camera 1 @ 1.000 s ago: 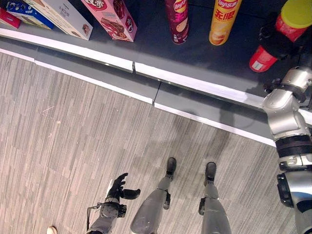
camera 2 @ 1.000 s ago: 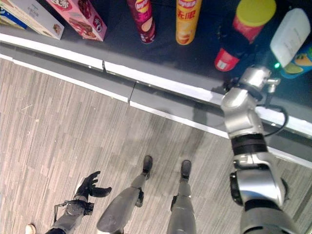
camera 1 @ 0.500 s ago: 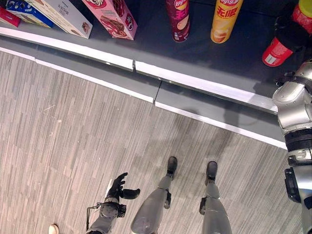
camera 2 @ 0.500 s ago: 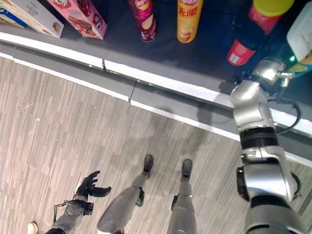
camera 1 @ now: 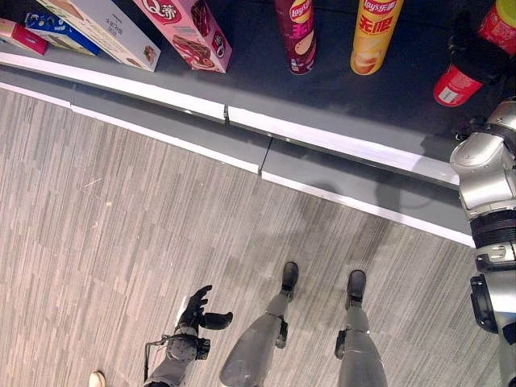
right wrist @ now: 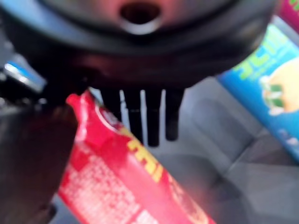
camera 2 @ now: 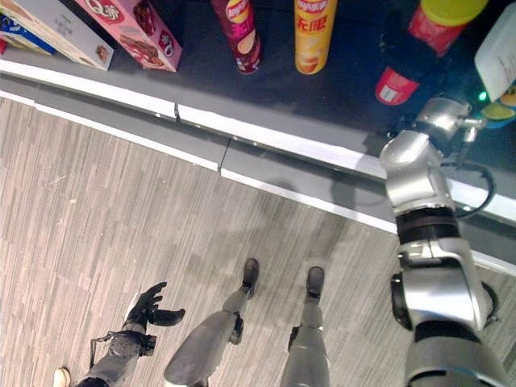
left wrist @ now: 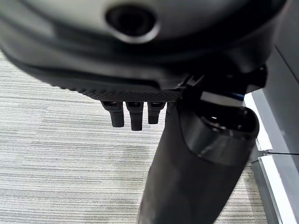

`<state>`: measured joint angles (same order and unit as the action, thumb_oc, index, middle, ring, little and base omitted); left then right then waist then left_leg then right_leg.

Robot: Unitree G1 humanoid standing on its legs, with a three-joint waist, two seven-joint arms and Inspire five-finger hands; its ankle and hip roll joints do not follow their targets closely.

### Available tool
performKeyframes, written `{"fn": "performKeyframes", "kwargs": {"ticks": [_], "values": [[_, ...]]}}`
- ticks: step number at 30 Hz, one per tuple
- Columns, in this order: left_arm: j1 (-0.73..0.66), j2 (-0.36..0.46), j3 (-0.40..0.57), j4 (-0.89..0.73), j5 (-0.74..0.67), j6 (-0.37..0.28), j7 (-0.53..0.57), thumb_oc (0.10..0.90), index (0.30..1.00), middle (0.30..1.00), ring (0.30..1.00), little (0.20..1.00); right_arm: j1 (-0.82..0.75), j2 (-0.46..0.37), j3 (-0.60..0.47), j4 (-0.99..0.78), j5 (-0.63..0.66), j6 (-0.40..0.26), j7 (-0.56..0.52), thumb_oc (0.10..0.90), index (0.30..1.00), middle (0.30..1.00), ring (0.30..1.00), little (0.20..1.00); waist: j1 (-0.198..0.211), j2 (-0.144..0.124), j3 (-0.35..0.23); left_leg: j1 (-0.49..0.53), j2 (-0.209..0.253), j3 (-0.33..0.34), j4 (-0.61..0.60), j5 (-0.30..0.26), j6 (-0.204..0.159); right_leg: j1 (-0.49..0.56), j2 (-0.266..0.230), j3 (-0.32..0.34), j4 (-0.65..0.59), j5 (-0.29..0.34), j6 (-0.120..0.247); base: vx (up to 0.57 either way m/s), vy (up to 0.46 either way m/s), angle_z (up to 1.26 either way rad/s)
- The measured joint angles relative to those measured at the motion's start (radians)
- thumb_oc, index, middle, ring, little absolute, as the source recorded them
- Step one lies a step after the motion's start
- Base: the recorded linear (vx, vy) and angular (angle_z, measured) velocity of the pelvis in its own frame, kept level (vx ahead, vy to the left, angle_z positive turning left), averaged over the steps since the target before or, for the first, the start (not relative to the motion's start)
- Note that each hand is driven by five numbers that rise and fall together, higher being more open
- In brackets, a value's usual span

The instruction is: Put the goods on the table back onto the shelves and tidy them up.

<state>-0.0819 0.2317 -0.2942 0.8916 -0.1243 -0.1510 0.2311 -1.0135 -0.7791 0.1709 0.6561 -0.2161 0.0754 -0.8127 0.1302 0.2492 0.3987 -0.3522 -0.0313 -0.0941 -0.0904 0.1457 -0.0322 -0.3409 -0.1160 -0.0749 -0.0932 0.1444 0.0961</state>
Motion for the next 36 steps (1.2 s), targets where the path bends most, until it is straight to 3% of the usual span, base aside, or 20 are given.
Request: {"fn": "performKeyframes", "kwargs": {"ticks": [4,7,12,16,18,21,22,25,26,27,28,30,31,32,33,35,36], "values": [[-0.002,-0.004,-0.003,0.001,0.0,0.004,0.001,0.8,0.9,0.9,0.9,0.9,0.023,0.013,-0.004,-0.01,0.003,0.0,0.0,0.8,0.9,0.9,0.9,0.9,-0.007,-0.002,-0.001,0.021,0.0,0.0,0.0,0.0,0.0,0.021,0.0,0.0,0.0,0.001,-0.001,-0.03,0.042,0.0],[-0.002,-0.007,-0.001,0.002,0.0,0.008,0.001,0.8,0.9,0.9,0.9,0.9,0.122,0.017,-0.046,-0.146,0.002,0.0,-0.003,0.8,0.9,0.9,0.9,0.9,-0.011,-0.017,-0.004,0.031,0.003,0.001,0.0,0.0,0.0,0.032,0.004,0.001,0.0,0.002,-0.002,-0.02,0.046,-0.02],[-0.005,-0.002,0.015,0.023,0.008,0.034,0.0,0.8,0.9,0.9,0.9,0.9,0.315,0.132,-0.122,-0.295,-0.021,-0.001,-0.005,0.8,0.9,0.9,0.9,0.9,-0.048,-0.129,-0.047,0.065,0.006,0.004,0.0,-0.001,0.0,0.063,0.006,0.002,0.0,0.002,-0.002,0.03,0.086,-0.02],[-0.007,0.002,0.049,0.074,0.01,0.048,0.0,0.8,0.9,0.9,0.9,0.9,0.425,0.196,-0.153,-0.399,-0.029,-0.007,0.004,0.8,0.9,0.9,0.9,0.9,-0.064,-0.194,-0.078,0.106,0.005,0.031,-0.001,-0.016,0.008,0.093,0.006,0.026,0.0,0.003,-0.004,0.04,0.126,-0.16],[0.007,0.01,0.094,0.141,0.048,0.076,0.0,0.8,0.9,0.9,0.9,0.9,0.556,0.265,-0.16,-0.492,0.006,-0.068,0.093,0.8,0.9,0.9,0.9,0.9,-0.098,-0.251,-0.11,0.141,-0.001,0.064,-0.001,-0.031,0.021,0.111,0.003,0.055,0.0,0.005,-0.004,0.03,0.188,-0.42],[0.016,0.017,0.13,0.166,0.049,0.092,0.0,0.8,0.9,0.9,0.9,0.9,0.648,0.322,-0.155,-0.527,0.085,-0.114,0.19,0.8,0.9,0.9,0.9,0.9,-0.116,-0.282,-0.129,0.159,-0.003,0.093,-0.001,-0.036,0.03,0.116,0.005,0.084,0.0,0.01,0.001,-0.03,0.112,-0.45],[0.027,0.036,0.173,0.169,0.06,0.104,-0.003,0.8,0.9,0.9,0.9,0.9,0.763,0.325,-0.118,-0.551,0.249,-0.136,0.381,0.8,0.9,0.9,0.9,0.9,-0.132,-0.308,-0.141,0.18,-0.004,0.145,-0.001,-0.043,0.043,0.113,-0.002,0.133,0.0,0.027,0.023,-0.07,0.08,-0.68],[0.027,0.065,0.197,0.17,0.087,0.112,-0.005,0.8,0.9,0.9,0.9,0.9,0.852,0.328,-0.115,-0.574,0.319,-0.167,0.493,0.8,0.9,0.9,0.9,0.9,-0.174,-0.317,-0.143,0.192,-0.001,0.218,-0.001,-0.05,0.052,0.085,0.014,0.168,0.0,0.082,0.065,-0.1,0.014,-0.91],[0.031,0.084,0.22,0.174,0.088,0.113,-0.006,0.8,0.9,0.9,0.9,0.9,0.891,0.32,-0.121,-0.578,0.319,-0.168,0.522,0.8,0.9,0.9,0.9,0.9,-0.205,-0.318,-0.142,0.201,0.013,0.26,-0.001,-0.053,0.057,0.071,0.019,0.165,0.0,0.124,0.122,-0.11,-0.031,-1.01],[0.03,0.102,0.219,0.177,0.089,0.112,-0.008,0.8,0.9,0.9,0.9,0.9,0.931,0.315,-0.152,-0.58,0.32,-0.17,0.528,0.8,0.9,0.9,0.9,0.9,-0.24,-0.316,-0.142,0.22,0.035,0.298,-0.001,-0.047,0.078,0.079,0.027,0.152,-0.001,0.123,0.15,-0.15,-0.083,-1.18],[0.041,0.107,0.22,0.161,0.091,0.105,-0.008,0.8,0.9,0.9,0.9,0.9,0.972,0.311,-0.204,-0.579,0.32,-0.173,0.528,0.8,0.9,0.9,0.9,0.9,-0.233,-0.292,-0.146,0.233,0.091,0.338,0.0,-0.047,0.08,0.081,0.036,0.056,0.043,0.067,0.093,-0.12,-0.074,-1.13],[0.046,0.109,0.21,0.16,0.096,0.105,-0.012,0.8,0.9,0.9,0.9,0.9,0.973,0.259,-0.228,-0.579,0.322,-0.183,0.524,0.8,0.9,0.9,0.9,0.9,-0.197,-0.253,-0.157,0.247,0.178,0.409,0.001,-0.045,0.077,0.091,0.007,0.001,0.131,0.034,0.115,-0.09,-0.166,-1.39],[0.046,0.115,0.208,0.155,0.096,0.109,-0.018,0.8,0.9,0.9,0.9,0.9,0.968,0.233,-0.236,-0.59,0.321,-0.187,0.523,0.8,0.9,0.9,0.9,0.9,-0.199,-0.255,-0.162,0.257,0.199,0.449,0.003,-0.048,0.06,0.118,-0.042,-0.035,0.136,0.013,0.141,-0.03,-0.281,-1.86],[0.081,0.133,0.203,0.15,0.096,0.111,-0.025,0.8,0.9,0.9,0.9,0.9,0.94,0.195,-0.232,-0.605,0.314,-0.2,0.525,0.8,0.9,0.9,0.9,0.9,-0.166,-0.304,-0.192,0.294,0.202,0.54,0.002,-0.046,0.039,0.125,-0.147,-0.134,0.153,0.002,0.155,-0.01,-0.195,-1.7],[0.095,0.14,0.208,0.151,0.095,0.111,-0.025,0.8,0.9,0.9,0.9,0.9,0.933,0.169,-0.236,-0.624,0.313,-0.204,0.523,0.8,0.9,0.9,0.9,0.9,-0.165,-0.327,-0.207,0.31,0.203,0.556,0.002,-0.043,0.012,0.149,-0.175,-0.164,0.109,0.015,0.146,-0.02,-0.263,-1.48],[0.109,0.16,0.224,0.154,0.095,0.11,-0.027,0.8,0.9,0.9,0.9,0.9,0.943,0.141,-0.277,-0.637,0.312,-0.23,0.509,0.8,0.9,0.9,0.9,0.9,-0.201,-0.394,-0.25,0.33,0.184,0.561,0.002,-0.028,-0.063,0.229,-0.181,-0.194,0.028,0.059,0.134,-0.04,-0.295,-0.56],[0.111,0.117,0.243,0.169,0.093,0.109,-0.036,0.8,0.9,0.9,0.9,0.9,0.923,0.067,-0.306,-0.631,0.313,-0.225,0.502,0.8,0.9,0.9,0.9,0.9,-0.178,-0.34,-0.265,0.345,0.269,0.603,0.014,-0.023,-0.085,0.232,-0.093,-0.214,-0.001,0.031,0.064,-0.02,-0.339,-0.81]]}}
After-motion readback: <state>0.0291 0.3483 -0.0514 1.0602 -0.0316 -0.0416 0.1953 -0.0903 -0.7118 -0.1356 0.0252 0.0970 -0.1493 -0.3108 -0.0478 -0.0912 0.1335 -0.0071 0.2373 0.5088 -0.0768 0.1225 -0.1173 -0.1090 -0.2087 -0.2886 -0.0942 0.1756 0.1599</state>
